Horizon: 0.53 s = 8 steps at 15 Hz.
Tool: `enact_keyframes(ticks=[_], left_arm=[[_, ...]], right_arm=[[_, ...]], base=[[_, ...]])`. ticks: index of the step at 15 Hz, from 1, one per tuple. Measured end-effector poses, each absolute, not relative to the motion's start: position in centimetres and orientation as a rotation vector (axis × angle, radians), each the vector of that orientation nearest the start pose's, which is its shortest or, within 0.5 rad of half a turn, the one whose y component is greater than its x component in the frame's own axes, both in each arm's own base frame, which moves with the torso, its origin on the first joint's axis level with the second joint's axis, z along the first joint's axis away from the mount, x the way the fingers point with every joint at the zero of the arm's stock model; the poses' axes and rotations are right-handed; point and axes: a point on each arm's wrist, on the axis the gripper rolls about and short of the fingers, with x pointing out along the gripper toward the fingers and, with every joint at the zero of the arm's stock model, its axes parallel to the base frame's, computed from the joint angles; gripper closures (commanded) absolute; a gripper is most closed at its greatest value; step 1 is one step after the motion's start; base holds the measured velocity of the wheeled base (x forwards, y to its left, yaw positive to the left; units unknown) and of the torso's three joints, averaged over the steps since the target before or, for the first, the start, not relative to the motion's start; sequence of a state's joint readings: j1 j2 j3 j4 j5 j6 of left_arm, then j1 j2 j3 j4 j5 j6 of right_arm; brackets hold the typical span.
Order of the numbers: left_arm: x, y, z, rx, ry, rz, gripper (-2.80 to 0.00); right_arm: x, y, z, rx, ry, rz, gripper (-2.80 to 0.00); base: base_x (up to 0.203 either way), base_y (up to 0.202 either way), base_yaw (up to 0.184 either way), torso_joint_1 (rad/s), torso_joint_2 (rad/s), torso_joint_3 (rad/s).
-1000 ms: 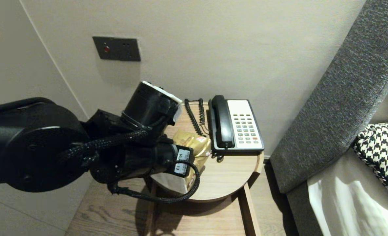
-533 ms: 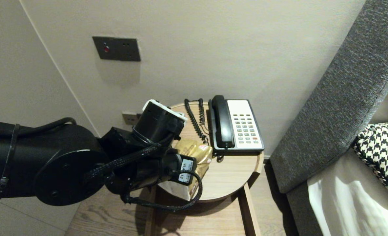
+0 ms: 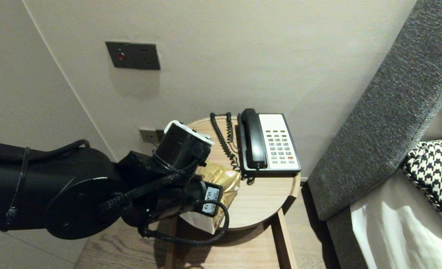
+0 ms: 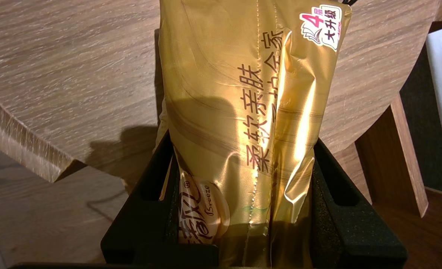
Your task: Take the tissue out of the drawer one by one and place them on the table
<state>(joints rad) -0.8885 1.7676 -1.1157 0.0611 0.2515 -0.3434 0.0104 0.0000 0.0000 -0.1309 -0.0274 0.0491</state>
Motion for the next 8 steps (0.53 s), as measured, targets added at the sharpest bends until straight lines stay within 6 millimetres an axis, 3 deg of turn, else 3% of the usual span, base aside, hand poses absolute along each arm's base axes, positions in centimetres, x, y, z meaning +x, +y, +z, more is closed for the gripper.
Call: enact_keyframes(ticks=[5, 6, 8], left_arm=[[21.38, -25.32, 18.0, 0.045, 0.648, -0.508, 0.0], [21.41, -25.36, 17.77, 0.051, 0.652, -0.507, -2.8], [21.46, -25.42, 17.59, 0.055, 0.654, -0.507, -2.8]], right_arm=[[-2.37, -0.09, 8.89, 0.052, -0.131, -0.014, 0.0], [-2.37, -0.09, 8.89, 0.051, -0.131, -0.014, 0.0], [-2.37, -0.09, 8.89, 0.051, -0.131, -0.014, 0.0]], base=[[0.0, 0.0, 0.0, 0.0, 0.0, 0.0], [0.0, 0.0, 0.0, 0.0, 0.0, 0.0], [0.0, 0.0, 0.0, 0.0, 0.0, 0.0]])
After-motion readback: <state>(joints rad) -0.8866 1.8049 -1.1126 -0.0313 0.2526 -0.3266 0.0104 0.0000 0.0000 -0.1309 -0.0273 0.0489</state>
